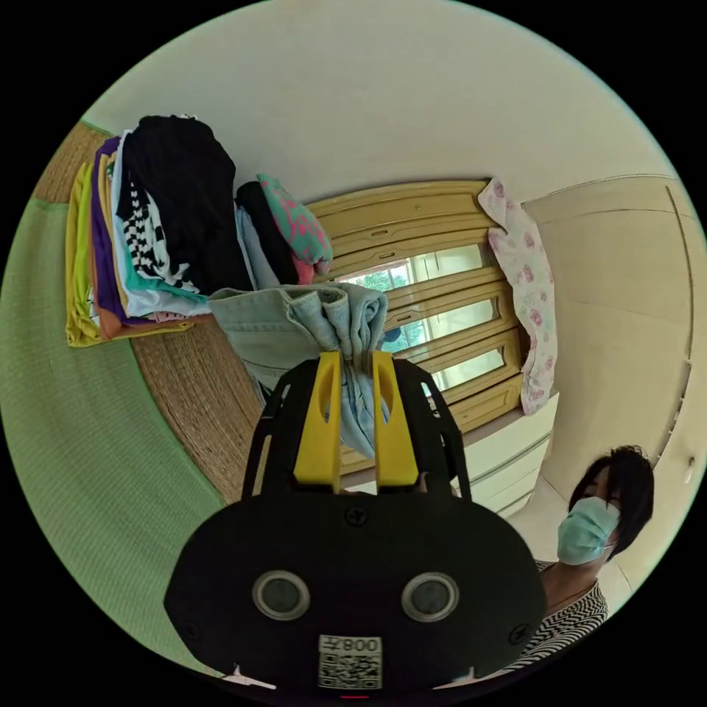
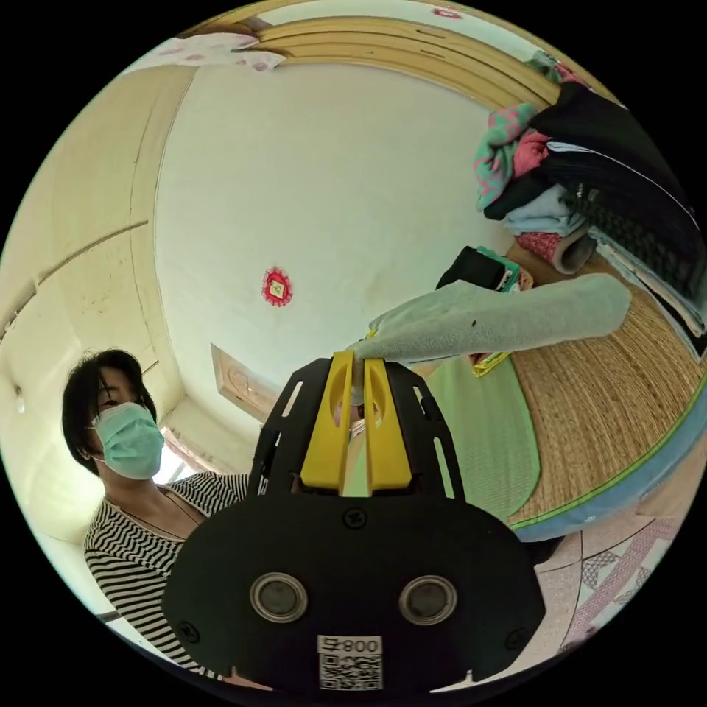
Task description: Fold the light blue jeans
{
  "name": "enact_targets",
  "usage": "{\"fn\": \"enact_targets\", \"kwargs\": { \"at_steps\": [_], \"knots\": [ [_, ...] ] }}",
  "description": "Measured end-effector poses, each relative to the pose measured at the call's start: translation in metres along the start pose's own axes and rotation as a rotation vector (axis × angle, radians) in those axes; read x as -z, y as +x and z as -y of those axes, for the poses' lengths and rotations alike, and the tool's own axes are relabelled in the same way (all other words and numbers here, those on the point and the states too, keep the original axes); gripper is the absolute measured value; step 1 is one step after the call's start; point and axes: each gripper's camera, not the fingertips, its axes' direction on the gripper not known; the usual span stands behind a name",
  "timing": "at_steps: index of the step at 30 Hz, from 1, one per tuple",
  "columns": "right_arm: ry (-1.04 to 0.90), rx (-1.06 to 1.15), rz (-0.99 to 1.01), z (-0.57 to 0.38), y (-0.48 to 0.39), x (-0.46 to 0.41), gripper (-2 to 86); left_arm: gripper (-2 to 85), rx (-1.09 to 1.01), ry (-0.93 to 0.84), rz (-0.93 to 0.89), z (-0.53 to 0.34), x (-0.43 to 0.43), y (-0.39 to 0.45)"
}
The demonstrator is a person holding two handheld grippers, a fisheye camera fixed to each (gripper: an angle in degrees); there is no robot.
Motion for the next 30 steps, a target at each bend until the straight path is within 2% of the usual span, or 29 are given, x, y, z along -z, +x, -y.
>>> {"fn": "enact_targets", "kwargs": {
  "at_steps": [3,6,8,10,13,16,22,26,30],
  "knots": [
    [0.016,-0.109,-0.108,-0.016,0.051,0.025,1.6,7.3,0.017,-0.131,0.121,0.034,-0.074,-0.052],
    [-0.037,-0.334,-0.233,-0.046,0.127,0.028,1.7,7.2,0.160,-0.267,0.321,0.050,-0.132,-0.123],
    [-0.090,-0.463,-0.192,-0.063,0.162,0.021,1.8,7.2,0.234,-0.306,0.394,0.060,-0.157,-0.161],
    [-0.074,-0.462,-0.102,-0.069,0.169,0.017,1.8,7.2,0.232,-0.270,0.341,0.072,-0.165,-0.172],
    [-0.084,-0.438,-0.071,-0.059,0.165,0.016,1.8,7.2,0.149,-0.299,0.370,0.099,-0.189,-0.173],
    [-0.137,-0.401,-0.127,-0.051,0.155,0.013,2.0,7.4,0.091,-0.341,0.413,0.122,-0.217,-0.179],
    [-0.179,-0.419,-0.253,-0.063,0.148,0.002,2.8,8.1,0.174,-0.312,0.481,0.139,-0.245,-0.212],
    [-0.134,-0.438,-0.226,-0.072,0.144,0.009,3.5,7.1,0.151,-0.223,0.469,0.146,-0.251,-0.209],
    [-0.096,-0.447,-0.211,-0.081,0.129,0.016,3.3,4.2,0.074,-0.223,0.464,0.144,-0.269,-0.194]
  ]
}}
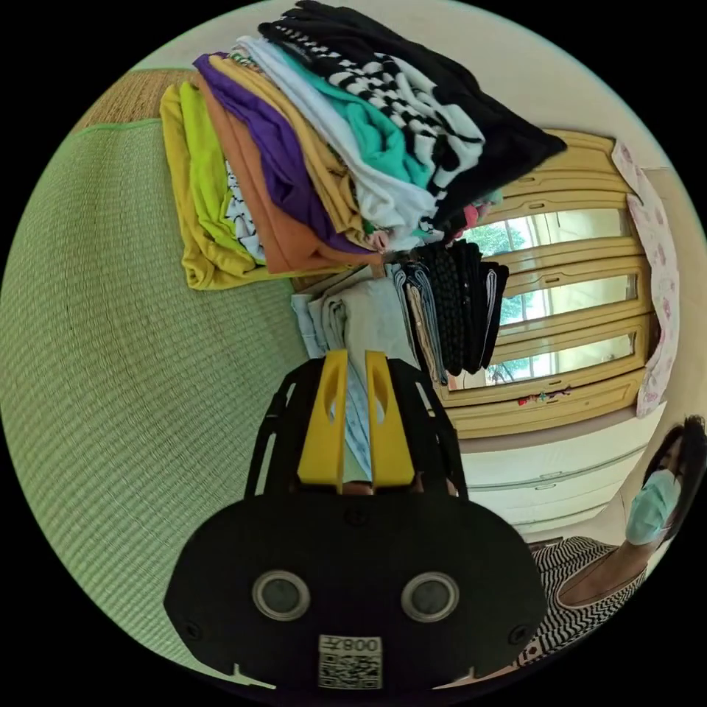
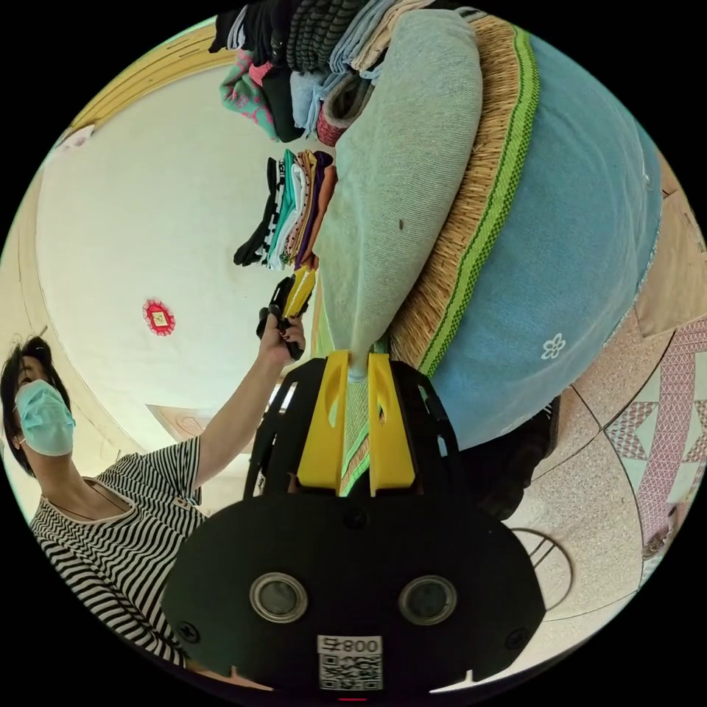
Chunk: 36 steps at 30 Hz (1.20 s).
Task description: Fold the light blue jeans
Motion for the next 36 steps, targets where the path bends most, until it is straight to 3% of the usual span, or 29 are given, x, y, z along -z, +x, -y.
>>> {"fn": "enact_targets", "kwargs": {
  "at_steps": [8,11,16,21,30,36],
  "knots": [
    [0.030,0.063,-0.098,-0.031,-0.043,0.019,0.4,0.5,-0.150,-0.087,0.122,0.031,-0.082,0.054],
    [0.063,0.183,-0.254,-0.023,-0.078,0.021,0.2,0.3,-0.145,-0.176,0.286,0.041,-0.114,0.048],
    [0.087,0.371,-0.639,0.008,-0.125,-0.006,0.0,0.1,-0.102,-0.139,0.240,0.041,-0.129,0.050],
    [0.070,0.440,-0.851,0.013,-0.140,-0.035,0.0,0.0,-0.151,-0.143,0.275,0.036,-0.145,0.062],
    [0.025,0.490,-0.913,-0.005,-0.167,-0.060,0.0,0.0,-0.192,-0.198,0.331,0.030,-0.173,0.080],
    [0.080,0.541,-1.000,-0.023,-0.207,-0.061,0.0,0.1,-0.332,-0.135,0.165,-0.019,-0.167,0.113]
  ]
}}
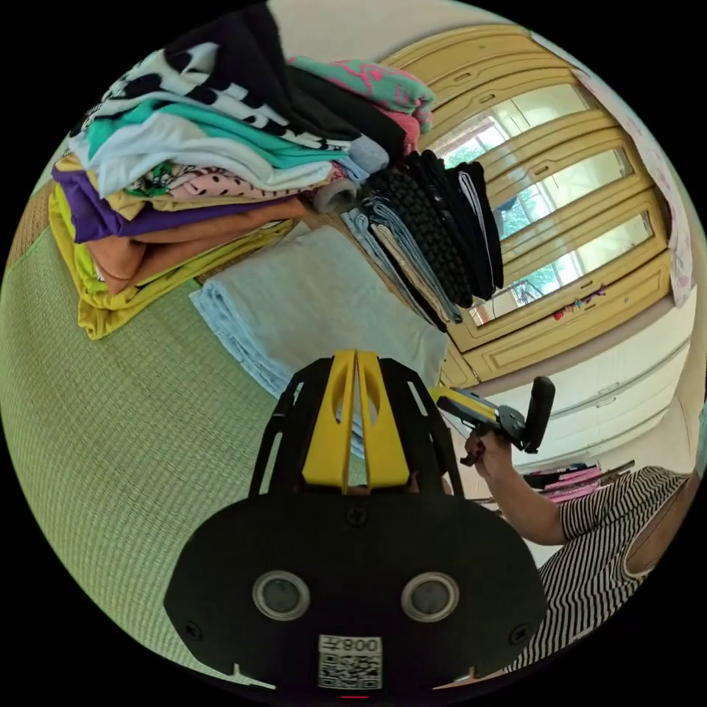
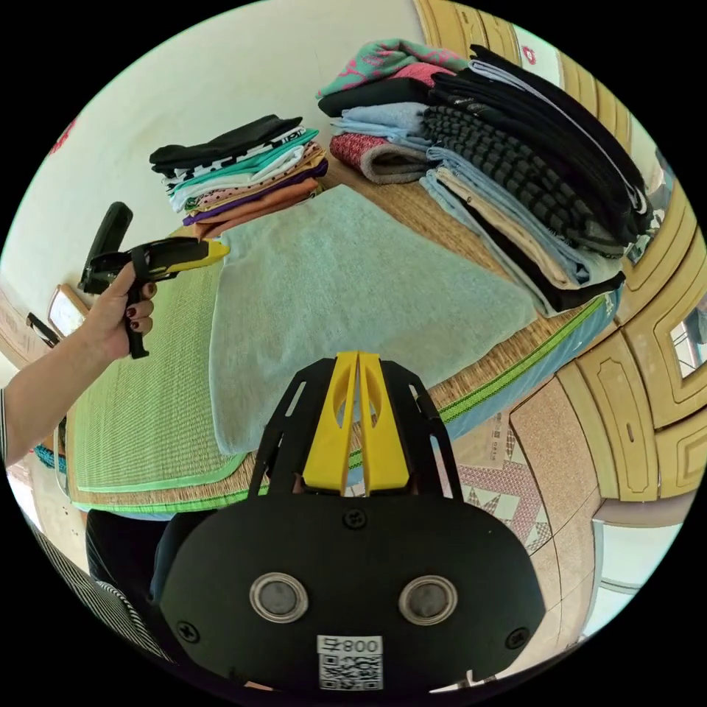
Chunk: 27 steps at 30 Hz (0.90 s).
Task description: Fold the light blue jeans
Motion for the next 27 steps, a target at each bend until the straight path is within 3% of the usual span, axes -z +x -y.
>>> {"fn": "enact_targets", "kwargs": {
  "at_steps": [5,11,15,18,20,27],
  "knots": [
    [-0.036,-0.007,-0.070,0.010,-0.002,0.000,0.1,0.1,-0.130,-0.186,0.172,-0.036,-0.042,0.035],
    [0.015,0.031,-0.166,-0.001,-0.031,0.011,0.2,0.2,-0.112,-0.176,0.158,-0.053,-0.037,0.054],
    [0.000,-0.017,-0.101,-0.001,-0.030,0.030,0.2,0.2,-0.216,-0.133,0.200,-0.078,-0.026,0.086],
    [-0.002,-0.055,-0.018,-0.002,-0.025,0.047,0.3,0.2,-0.268,-0.246,0.314,-0.104,-0.045,0.099],
    [0.016,-0.073,0.013,-0.004,-0.023,0.062,0.5,0.1,-0.276,-0.212,0.340,-0.120,-0.047,0.101],
    [0.367,-0.092,-0.156,0.023,-0.005,0.176,4.5,0.1,-0.197,-0.232,0.225,-0.142,-0.024,0.097]
  ]
}}
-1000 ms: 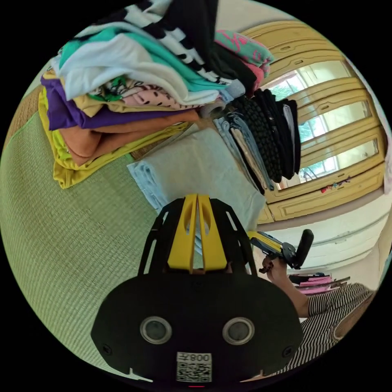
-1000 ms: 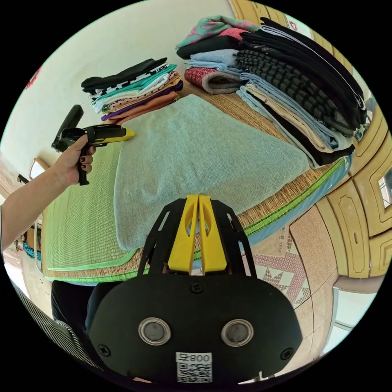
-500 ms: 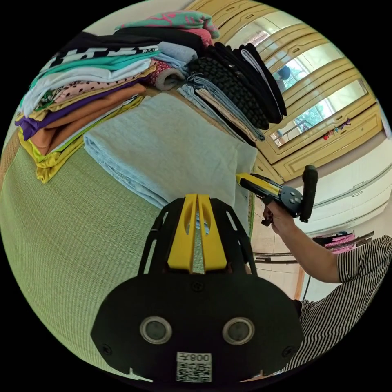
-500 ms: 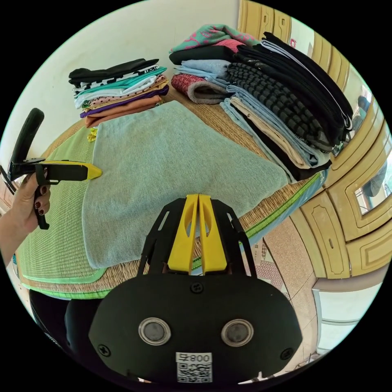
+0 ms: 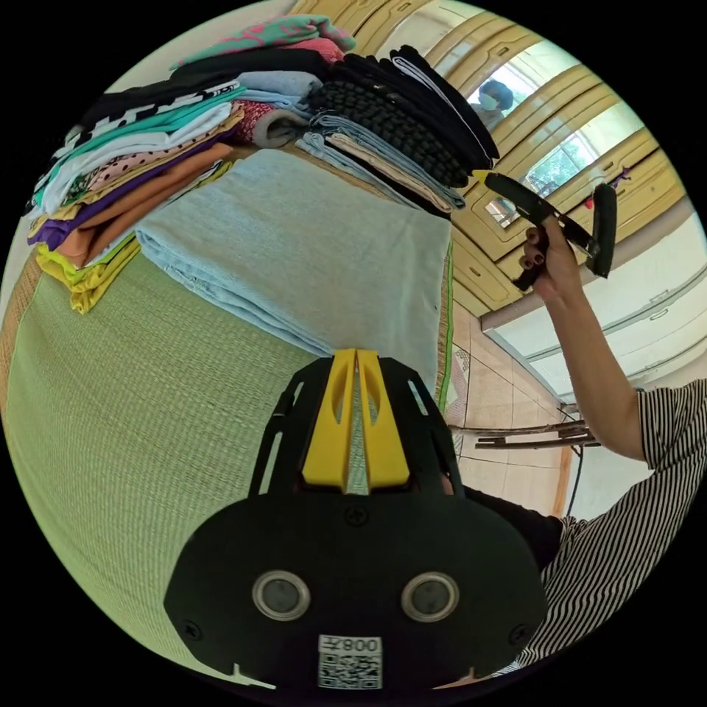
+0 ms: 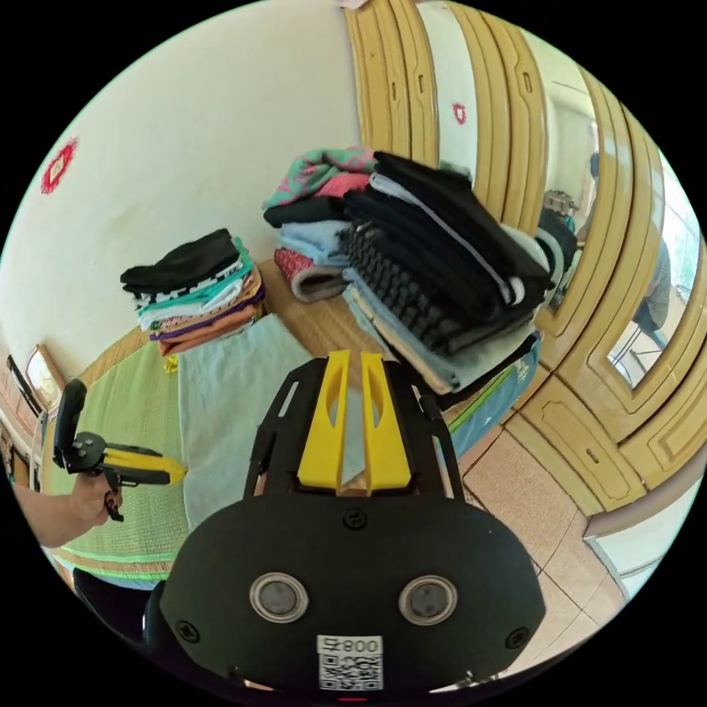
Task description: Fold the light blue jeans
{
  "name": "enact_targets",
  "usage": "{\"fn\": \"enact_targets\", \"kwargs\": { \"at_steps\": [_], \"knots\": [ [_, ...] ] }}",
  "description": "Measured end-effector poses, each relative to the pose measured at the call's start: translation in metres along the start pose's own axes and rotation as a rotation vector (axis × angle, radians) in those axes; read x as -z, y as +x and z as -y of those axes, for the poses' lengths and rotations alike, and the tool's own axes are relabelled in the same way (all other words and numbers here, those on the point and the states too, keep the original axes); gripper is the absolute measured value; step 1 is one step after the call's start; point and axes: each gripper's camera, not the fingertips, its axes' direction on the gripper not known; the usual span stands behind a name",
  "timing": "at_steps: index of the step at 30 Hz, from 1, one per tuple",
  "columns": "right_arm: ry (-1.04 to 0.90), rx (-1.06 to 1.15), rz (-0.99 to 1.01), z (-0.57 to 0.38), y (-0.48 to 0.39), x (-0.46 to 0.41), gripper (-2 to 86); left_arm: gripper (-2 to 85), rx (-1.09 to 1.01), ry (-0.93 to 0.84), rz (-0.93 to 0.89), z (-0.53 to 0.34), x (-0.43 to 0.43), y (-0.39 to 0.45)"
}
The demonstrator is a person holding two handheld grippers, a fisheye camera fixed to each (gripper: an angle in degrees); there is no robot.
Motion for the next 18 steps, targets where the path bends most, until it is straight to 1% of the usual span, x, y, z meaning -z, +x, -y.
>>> {"fn": "enact_targets", "kwargs": {
  "at_steps": [3,6,10,12,16,18],
  "knots": [
    [0.133,-0.002,-0.033,0.050,0.018,0.029,7.6,0.2,0.004,0.068,-0.076,-0.026,0.019,0.005],
    [0.173,0.030,-0.059,0.099,0.026,0.040,8.8,0.2,0.034,0.089,-0.135,-0.060,0.031,0.009],
    [0.148,0.059,-0.110,0.151,0.024,0.038,9.1,0.2,0.073,0.058,-0.146,-0.107,0.044,0.014],
    [0.132,0.091,-0.121,0.165,0.017,0.033,8.8,0.2,0.114,0.048,-0.171,-0.126,0.048,0.012],
    [0.040,0.124,-0.081,0.187,0.002,0.017,8.7,0.2,0.201,0.052,-0.218,-0.165,0.057,0.007],
    [0.033,0.131,-0.124,0.191,-0.004,0.014,8.6,0.2,0.212,0.050,-0.216,-0.177,0.060,0.008]
  ]
}}
